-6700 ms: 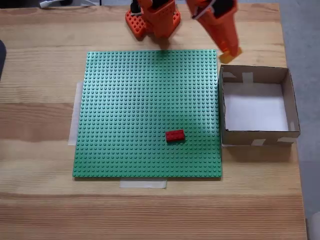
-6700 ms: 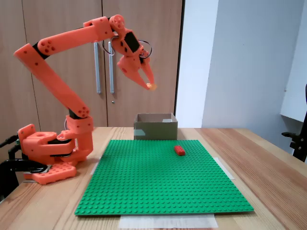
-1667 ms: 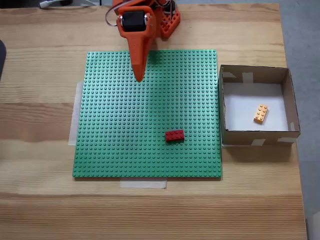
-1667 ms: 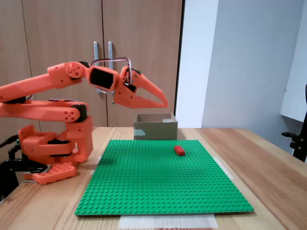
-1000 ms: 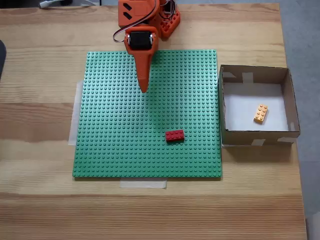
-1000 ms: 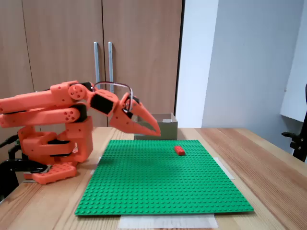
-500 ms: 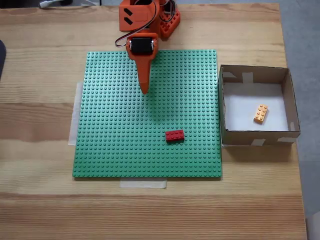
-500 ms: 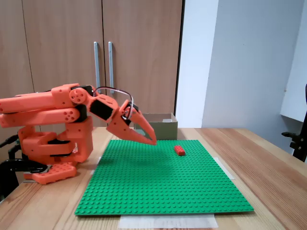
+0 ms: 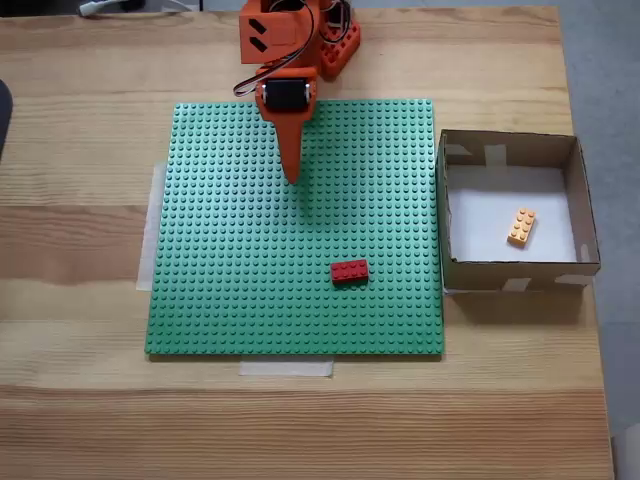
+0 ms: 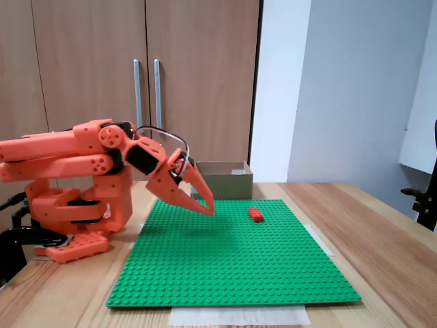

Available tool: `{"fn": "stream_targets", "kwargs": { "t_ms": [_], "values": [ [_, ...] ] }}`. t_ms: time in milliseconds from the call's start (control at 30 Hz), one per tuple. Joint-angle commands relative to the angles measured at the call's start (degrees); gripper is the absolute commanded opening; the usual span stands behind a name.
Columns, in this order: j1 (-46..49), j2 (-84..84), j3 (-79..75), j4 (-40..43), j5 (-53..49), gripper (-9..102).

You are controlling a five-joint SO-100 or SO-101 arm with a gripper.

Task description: Pick the yellow lego block and put it in the box.

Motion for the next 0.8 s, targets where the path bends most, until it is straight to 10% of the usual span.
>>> {"fn": "stream_targets", "kwargs": {
  "t_ms": [0, 767],
  "values": [
    [0.26, 0.44, 0.53, 0.53, -0.09, -1],
    [0.35, 0.44, 0.97, 1.49, 1.23, -1]
  ]
}}
